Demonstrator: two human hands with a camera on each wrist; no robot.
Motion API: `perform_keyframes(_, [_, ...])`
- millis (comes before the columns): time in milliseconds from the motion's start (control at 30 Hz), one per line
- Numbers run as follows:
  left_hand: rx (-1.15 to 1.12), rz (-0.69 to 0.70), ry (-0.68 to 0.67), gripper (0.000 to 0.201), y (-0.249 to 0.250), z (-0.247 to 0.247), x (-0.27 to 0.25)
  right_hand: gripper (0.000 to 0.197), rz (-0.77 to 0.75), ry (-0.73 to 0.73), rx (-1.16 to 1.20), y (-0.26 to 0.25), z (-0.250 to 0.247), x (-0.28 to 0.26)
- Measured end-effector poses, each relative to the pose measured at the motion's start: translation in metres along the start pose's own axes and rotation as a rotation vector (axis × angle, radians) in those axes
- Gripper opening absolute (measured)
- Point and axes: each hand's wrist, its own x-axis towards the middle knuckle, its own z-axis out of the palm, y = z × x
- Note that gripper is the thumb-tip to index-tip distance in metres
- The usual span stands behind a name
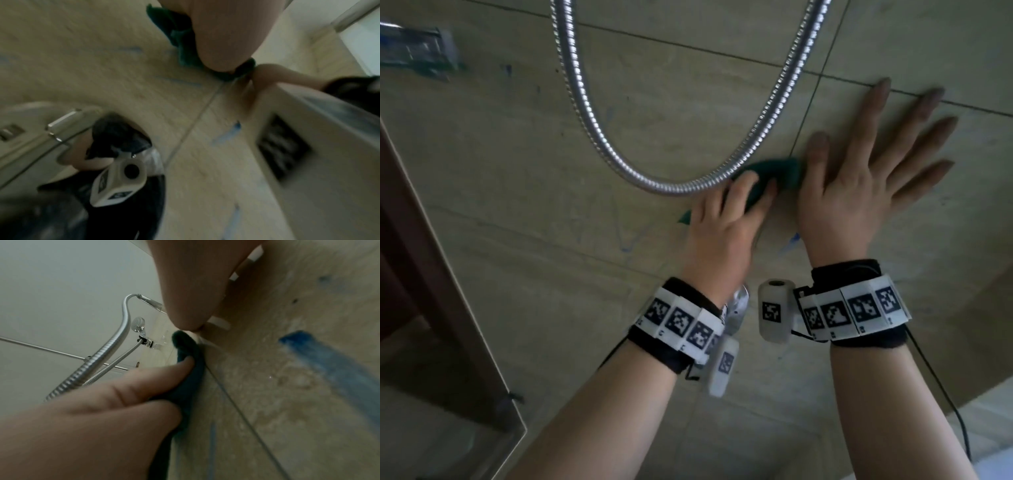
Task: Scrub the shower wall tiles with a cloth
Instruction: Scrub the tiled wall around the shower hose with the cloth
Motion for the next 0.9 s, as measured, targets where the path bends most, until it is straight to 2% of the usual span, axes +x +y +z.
perform_keyframes(67, [0.018, 0.001, 0.005, 0.048, -0.017, -0.009, 0.004, 0.061, -0.001, -0.011, 0.0, 0.001, 0.0, 0.0])
perform_keyframes(133, [0.005, -0.177, 0.085, 0.042, -0.039, -0.018, 0.01, 0.061, 0.003, -0.006, 0.008, 0.001, 0.0, 0.0])
perform_keyframes(200, [-0.004, -0.385, 0.177, 0.045, -0.05, -0.023, 0.015, 0.061, 0.004, 0.007, 0.012, 0.0, 0.0, 0.0])
perform_keyframes(233, [-0.011, -0.432, 0.201, 0.046, -0.046, -0.022, 0.016, 0.061, 0.004, 0.009, 0.013, -0.001, 0.001, 0.0])
perform_keyframes(300, [-0.044, -0.38, 0.155, 0.043, -0.026, -0.015, 0.015, 0.06, 0.006, 0.004, 0.01, -0.001, 0.0, 0.0])
perform_keyframes(400, [-0.046, -0.115, -0.009, 0.048, 0.002, 0.001, -0.002, 0.06, 0.009, -0.013, 0.005, 0.0, -0.001, 0.0])
perform_keyframes(500, [-0.028, 0.057, -0.083, 0.05, -0.011, 0.0, -0.009, 0.06, 0.007, -0.021, 0.015, 0.001, -0.002, 0.0])
perform_keyframes(567, [-0.004, -0.005, -0.067, 0.049, -0.027, -0.01, -0.005, 0.06, 0.011, -0.026, 0.023, 0.0, -0.002, 0.0])
perform_keyframes(667, [0.021, -0.288, 0.09, 0.05, -0.044, -0.018, 0.004, 0.06, 0.025, -0.03, 0.033, 0.0, -0.003, 0.0])
perform_keyframes(733, [0.009, -0.363, 0.106, 0.049, -0.033, -0.015, 0.006, 0.06, 0.023, -0.025, 0.04, -0.001, -0.003, 0.0])
perform_keyframes(767, [-0.016, -0.341, 0.085, 0.049, -0.024, -0.012, 0.006, 0.06, 0.023, -0.026, 0.045, -0.002, -0.003, 0.0])
perform_keyframes(900, [0.004, -0.096, -0.053, 0.056, -0.004, -0.007, -0.002, 0.059, 0.019, -0.024, 0.072, -0.003, -0.004, 0.0])
